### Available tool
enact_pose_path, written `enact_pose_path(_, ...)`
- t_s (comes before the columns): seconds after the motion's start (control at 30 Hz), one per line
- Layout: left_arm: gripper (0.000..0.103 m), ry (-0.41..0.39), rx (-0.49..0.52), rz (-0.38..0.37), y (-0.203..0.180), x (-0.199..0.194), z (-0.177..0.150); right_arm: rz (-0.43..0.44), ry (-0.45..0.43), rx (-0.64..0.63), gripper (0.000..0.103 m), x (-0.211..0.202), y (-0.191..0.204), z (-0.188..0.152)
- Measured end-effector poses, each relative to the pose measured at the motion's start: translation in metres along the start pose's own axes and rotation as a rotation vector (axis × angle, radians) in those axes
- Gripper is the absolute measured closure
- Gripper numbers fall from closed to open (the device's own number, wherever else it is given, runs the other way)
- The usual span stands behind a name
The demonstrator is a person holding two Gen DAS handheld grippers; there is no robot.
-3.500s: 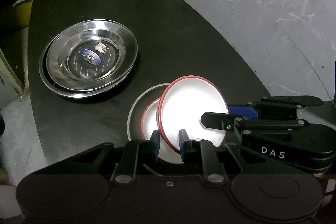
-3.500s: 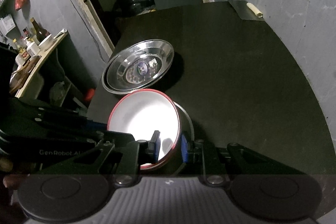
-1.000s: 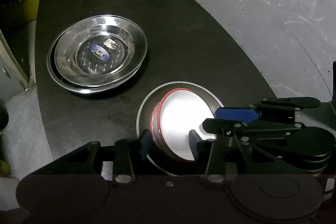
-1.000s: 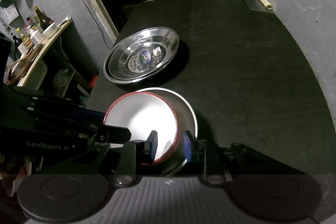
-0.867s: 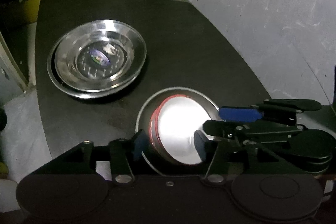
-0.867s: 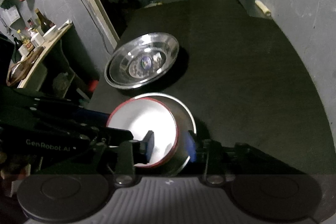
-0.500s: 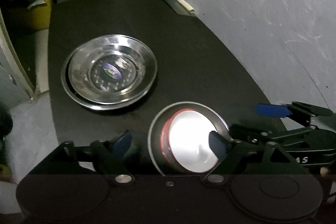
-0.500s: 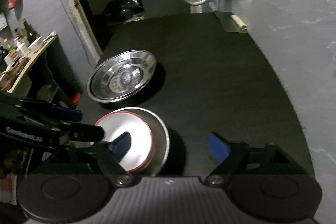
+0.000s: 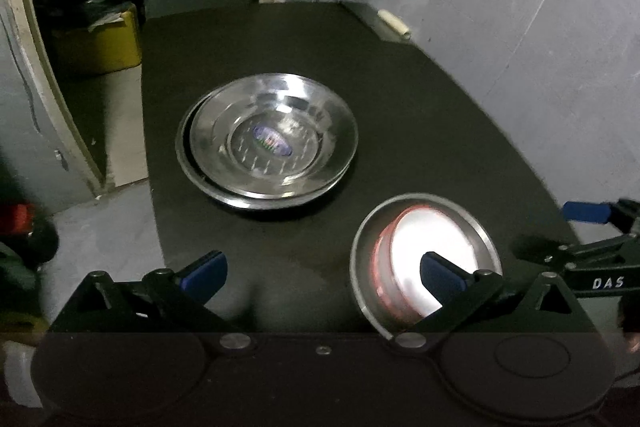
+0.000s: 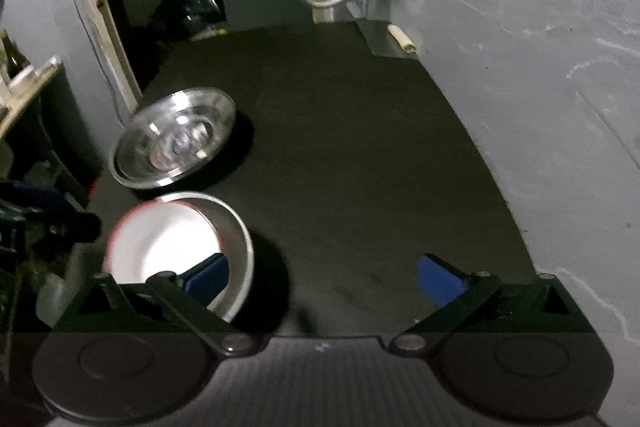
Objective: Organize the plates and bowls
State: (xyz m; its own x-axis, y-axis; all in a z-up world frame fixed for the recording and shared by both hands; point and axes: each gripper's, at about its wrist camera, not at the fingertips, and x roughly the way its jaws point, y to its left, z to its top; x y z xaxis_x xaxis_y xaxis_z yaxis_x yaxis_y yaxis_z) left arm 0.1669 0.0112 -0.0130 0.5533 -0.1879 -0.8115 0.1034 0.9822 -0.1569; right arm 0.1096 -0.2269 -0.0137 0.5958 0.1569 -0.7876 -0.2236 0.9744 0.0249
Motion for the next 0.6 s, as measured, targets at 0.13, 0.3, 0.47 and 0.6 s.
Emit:
enact_pose_path(0.13, 0.001, 0.03, 0.016, 0.019, 0.0, 0.004, -0.004, -0.008, 0.03, -0.011, 0.0, 0.004, 0.0, -0.003)
enact_pose_path(0.3, 0.001, 0.052, 0.01, 0.041, 0.002, 0.005, -0.008, -0.005, 0.045, -0.024, 0.0, 0.007, 0.002, -0.003)
enact_pose_path(0.47, 0.001, 0.096, 0.0, 0.083, 0.006, 0.012, -0.014, 0.001, 0.081, -0.038, 0.0, 0.014, 0.002, -0.003)
enact_pose_path(0.6, 0.001, 0.095, -0.013, 0.063, 0.003, 0.013, -0.014, 0.006, 0.08, -0.051, 0.0, 0.014, 0.004, -0.002)
